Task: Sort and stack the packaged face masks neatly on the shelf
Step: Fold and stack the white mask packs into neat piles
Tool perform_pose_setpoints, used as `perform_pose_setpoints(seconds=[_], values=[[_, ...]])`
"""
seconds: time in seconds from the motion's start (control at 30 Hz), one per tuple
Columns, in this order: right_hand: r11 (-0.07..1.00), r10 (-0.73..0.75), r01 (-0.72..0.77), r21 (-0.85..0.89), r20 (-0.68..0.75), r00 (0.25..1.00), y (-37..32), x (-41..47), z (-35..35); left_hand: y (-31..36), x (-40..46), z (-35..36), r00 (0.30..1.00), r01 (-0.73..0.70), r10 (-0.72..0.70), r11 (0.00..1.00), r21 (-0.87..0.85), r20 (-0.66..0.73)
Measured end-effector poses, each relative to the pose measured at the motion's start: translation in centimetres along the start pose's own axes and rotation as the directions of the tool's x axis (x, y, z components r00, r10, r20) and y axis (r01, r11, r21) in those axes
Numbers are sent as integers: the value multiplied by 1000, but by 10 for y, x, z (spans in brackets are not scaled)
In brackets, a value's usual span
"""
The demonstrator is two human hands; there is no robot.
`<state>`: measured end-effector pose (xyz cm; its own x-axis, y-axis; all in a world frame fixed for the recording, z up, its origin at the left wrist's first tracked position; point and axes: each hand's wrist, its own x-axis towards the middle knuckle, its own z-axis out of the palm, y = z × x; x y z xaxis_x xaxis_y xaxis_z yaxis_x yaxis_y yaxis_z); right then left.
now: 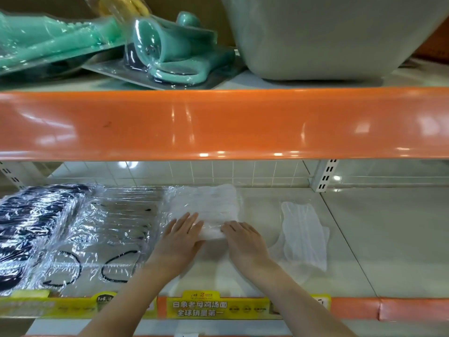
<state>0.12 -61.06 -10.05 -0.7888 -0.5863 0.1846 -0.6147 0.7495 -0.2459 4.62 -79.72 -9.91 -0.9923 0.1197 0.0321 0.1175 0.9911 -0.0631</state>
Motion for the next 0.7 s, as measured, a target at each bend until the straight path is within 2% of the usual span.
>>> perform_pose_setpoints(seconds=[0.17,0.2,0.3,0.4,0.5,0.63,0.7], values=[[999,19,-20,-45,-17,1000,0,5,13,1,-6,8,989,60,-60,998,9,137],[999,25,-25,-42,-10,1000,-1,6,16,1,-6,6,988,76,-74,997,-8,135],[997,74,-74,-29,-11,997,-2,7,19,4,-5,0,993,118,-118,991,-55,7],[998,58,-58,-20,-31,998,-4,5,19,4,-3,2,990,144,-142,982,-122,27],[999,43,-43,2,-63,997,-8,3,20,3,0,0,987,154,-157,982,-109,-19],[1000,-10,12,12,-131,991,-12,2,23,2,7,-4,982,187,-186,977,-100,16],[1000,10,-9,17,-76,997,-16,1,18,0,9,-6,984,173,-168,980,-96,58]])
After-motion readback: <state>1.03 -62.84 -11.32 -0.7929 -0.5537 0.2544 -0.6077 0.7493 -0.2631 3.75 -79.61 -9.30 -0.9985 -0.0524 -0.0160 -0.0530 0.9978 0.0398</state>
